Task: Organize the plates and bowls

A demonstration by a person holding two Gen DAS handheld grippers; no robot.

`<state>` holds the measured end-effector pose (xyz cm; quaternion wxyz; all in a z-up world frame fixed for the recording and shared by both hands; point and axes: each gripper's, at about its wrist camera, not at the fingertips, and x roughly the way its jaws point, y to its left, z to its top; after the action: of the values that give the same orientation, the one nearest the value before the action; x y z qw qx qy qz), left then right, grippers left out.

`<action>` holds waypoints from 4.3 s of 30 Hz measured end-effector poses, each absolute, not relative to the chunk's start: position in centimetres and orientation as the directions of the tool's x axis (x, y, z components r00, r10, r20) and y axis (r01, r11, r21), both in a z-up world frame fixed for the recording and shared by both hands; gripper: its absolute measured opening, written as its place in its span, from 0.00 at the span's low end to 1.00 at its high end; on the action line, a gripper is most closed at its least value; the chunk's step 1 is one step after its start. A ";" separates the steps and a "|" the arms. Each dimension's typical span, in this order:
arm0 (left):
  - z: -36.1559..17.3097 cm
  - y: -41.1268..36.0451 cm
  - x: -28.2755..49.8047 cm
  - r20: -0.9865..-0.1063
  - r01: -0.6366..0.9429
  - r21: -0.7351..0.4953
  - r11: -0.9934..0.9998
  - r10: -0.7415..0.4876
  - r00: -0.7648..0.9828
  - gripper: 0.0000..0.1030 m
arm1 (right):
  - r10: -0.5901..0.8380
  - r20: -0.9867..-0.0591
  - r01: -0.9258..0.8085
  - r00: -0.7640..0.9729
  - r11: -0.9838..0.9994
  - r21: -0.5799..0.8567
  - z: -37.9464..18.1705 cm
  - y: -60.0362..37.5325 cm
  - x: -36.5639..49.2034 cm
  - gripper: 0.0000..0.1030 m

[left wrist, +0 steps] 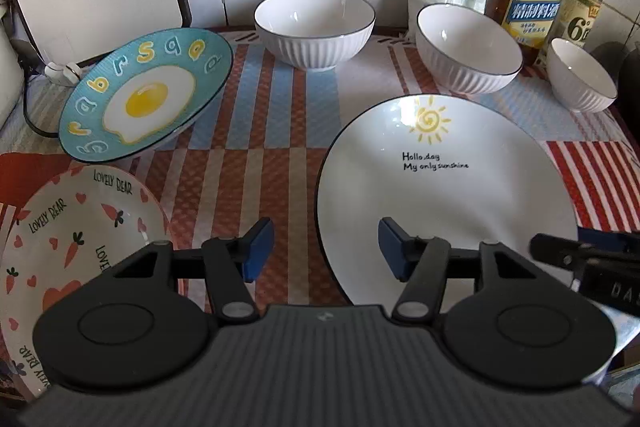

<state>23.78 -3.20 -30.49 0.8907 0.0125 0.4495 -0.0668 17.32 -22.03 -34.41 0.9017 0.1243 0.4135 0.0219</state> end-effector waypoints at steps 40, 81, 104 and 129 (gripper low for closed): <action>-28.7 -15.6 21.3 -0.773 0.339 0.042 0.940 -0.185 0.607 0.22 | -0.004 -0.726 0.177 0.688 0.971 0.162 -31.6 -31.7 13.1 0.18; -20.4 -8.5 14.8 -0.874 0.276 -0.061 0.959 -0.185 0.449 0.64 | 0.003 -0.743 0.128 0.670 0.985 0.119 -23.0 -25.8 8.3 0.72; -16.6 3.5 12.1 -0.850 0.125 -0.084 0.989 -0.137 0.509 0.85 | 0.180 -0.692 -0.201 0.699 0.978 0.052 -16.6 -14.1 7.7 0.88; -23.4 16.1 15.8 -0.862 -0.012 0.052 0.999 0.051 0.504 0.91 | 0.496 -0.614 -0.429 0.614 0.863 0.268 -24.6 -5.5 14.6 0.87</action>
<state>15.82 16.11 -23.39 0.8671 0.0195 0.4974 0.0181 14.60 -5.50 -24.57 0.8970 0.0469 0.3560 0.2578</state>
